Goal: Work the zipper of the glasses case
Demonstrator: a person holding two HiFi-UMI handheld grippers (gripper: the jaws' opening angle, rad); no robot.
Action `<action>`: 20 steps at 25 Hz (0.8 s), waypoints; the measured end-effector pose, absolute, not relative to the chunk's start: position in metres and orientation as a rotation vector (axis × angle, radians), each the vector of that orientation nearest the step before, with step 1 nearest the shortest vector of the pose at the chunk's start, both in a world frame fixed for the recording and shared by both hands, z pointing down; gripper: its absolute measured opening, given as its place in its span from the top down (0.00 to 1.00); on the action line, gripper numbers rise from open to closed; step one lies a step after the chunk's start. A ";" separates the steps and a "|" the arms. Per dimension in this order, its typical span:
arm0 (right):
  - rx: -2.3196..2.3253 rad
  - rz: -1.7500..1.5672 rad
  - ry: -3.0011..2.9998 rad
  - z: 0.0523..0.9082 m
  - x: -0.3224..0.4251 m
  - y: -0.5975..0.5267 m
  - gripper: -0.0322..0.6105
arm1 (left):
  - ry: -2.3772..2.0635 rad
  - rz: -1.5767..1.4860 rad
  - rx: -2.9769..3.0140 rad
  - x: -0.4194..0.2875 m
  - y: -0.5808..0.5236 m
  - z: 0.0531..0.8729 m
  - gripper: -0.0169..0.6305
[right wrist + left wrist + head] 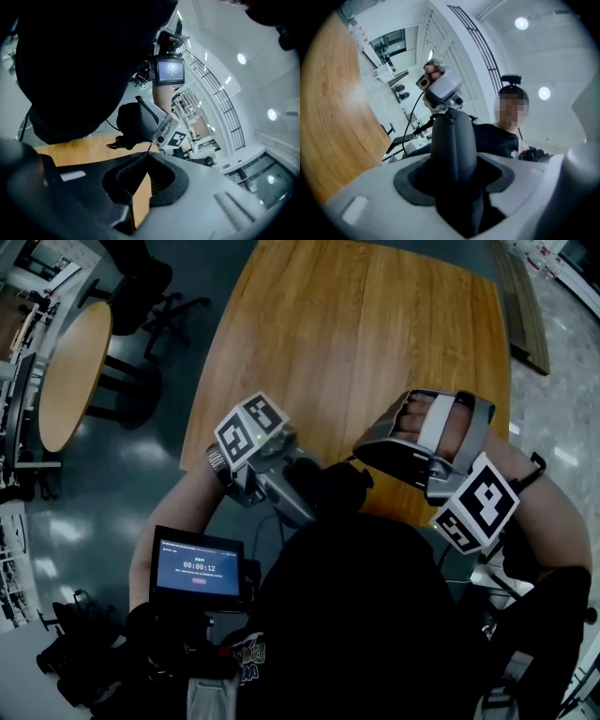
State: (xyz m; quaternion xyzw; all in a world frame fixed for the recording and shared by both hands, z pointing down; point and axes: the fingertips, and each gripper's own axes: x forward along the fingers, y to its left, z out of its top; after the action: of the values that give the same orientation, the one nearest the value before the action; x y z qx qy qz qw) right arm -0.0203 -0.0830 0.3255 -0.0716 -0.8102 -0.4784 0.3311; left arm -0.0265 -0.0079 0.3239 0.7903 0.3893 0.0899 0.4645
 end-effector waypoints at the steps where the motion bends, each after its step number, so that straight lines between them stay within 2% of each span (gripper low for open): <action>1: -0.142 -1.279 -2.118 0.323 -0.019 -0.086 0.95 | 0.945 0.148 1.920 -0.027 -0.012 0.321 0.58; 4: -0.043 -1.303 -2.139 0.319 -0.019 -0.090 0.95 | 0.909 0.000 1.880 -0.029 -0.024 0.315 0.58; 7: 0.018 -1.133 -2.255 0.318 -0.017 -0.100 0.94 | 0.876 0.110 1.984 -0.026 -0.020 0.325 0.58; 10: -0.042 -0.425 -2.636 0.310 -0.006 -0.108 0.94 | 0.829 0.427 2.181 -0.024 -0.015 0.350 0.58; 13: -0.238 0.424 -2.837 0.308 -0.001 -0.106 0.82 | 0.792 0.756 2.325 -0.028 -0.015 0.371 0.58; 15: -0.370 0.646 -2.788 0.319 -0.006 -0.095 0.78 | 0.771 0.970 2.383 -0.032 -0.016 0.384 0.58; 20: -0.502 0.826 -2.572 0.358 -0.015 -0.071 0.73 | 0.741 1.381 2.448 -0.044 -0.019 0.412 0.58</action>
State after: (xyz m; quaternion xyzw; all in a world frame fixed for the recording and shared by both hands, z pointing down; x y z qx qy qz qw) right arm -0.0151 -0.0713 0.3577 -0.1790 -0.9180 0.2949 0.1958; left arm -0.0440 -0.0192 0.4120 0.8365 0.2531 0.4717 0.1171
